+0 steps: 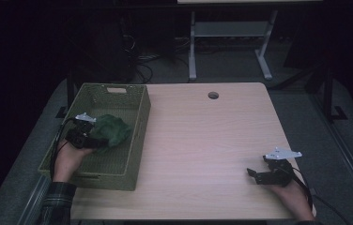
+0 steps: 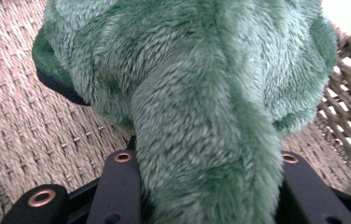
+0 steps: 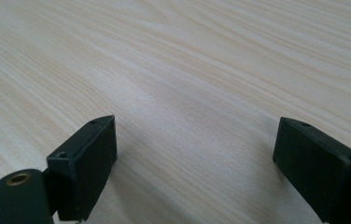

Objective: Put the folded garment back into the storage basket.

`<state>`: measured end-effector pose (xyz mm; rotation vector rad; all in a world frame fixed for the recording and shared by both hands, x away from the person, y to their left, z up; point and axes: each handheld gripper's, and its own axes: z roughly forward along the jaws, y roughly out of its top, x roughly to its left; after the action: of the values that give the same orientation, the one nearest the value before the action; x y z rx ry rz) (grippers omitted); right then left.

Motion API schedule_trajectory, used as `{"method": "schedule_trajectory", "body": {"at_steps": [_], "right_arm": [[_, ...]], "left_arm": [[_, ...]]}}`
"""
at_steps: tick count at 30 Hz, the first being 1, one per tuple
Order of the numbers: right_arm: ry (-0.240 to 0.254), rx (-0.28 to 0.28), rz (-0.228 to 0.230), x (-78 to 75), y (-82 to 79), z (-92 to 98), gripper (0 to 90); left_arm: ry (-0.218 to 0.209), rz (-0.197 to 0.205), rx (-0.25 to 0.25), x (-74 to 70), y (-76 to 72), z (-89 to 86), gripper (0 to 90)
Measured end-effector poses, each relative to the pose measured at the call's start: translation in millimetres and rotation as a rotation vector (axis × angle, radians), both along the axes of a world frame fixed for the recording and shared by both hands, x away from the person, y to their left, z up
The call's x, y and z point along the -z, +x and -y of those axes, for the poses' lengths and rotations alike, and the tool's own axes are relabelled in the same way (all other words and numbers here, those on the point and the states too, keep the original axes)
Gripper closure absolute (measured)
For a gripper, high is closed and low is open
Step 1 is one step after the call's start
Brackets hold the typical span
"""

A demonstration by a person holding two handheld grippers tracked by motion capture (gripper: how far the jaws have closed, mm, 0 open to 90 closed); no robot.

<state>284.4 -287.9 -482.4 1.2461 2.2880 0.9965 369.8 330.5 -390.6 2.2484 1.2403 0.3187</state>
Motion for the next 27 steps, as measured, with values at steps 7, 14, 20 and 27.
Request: {"method": "schedule_trajectory", "body": {"at_steps": [7, 14, 20, 27], "right_arm": [[0.001, 0.001, 0.000, 0.0, 0.0, -0.2, 13.2], [0.001, 0.001, 0.000, 0.0, -0.1, -0.2, 13.2], [0.001, 0.001, 0.000, 0.0, 0.0, -0.2, 13.2], [0.001, 0.001, 0.000, 0.0, 0.0, -0.1, 13.1]], "left_arm": [[0.012, -0.037, -0.021, 8.7, 4.1, -0.5, 48.6], [0.019, -0.009, -0.023, 7.2, 2.0, -1.8, 21.4], [0.003, 0.034, -0.019, -4.1, -3.4, -0.1, 17.5], [-0.057, 0.104, 0.005, -27.8, -7.1, 19.6, 17.6]]}}
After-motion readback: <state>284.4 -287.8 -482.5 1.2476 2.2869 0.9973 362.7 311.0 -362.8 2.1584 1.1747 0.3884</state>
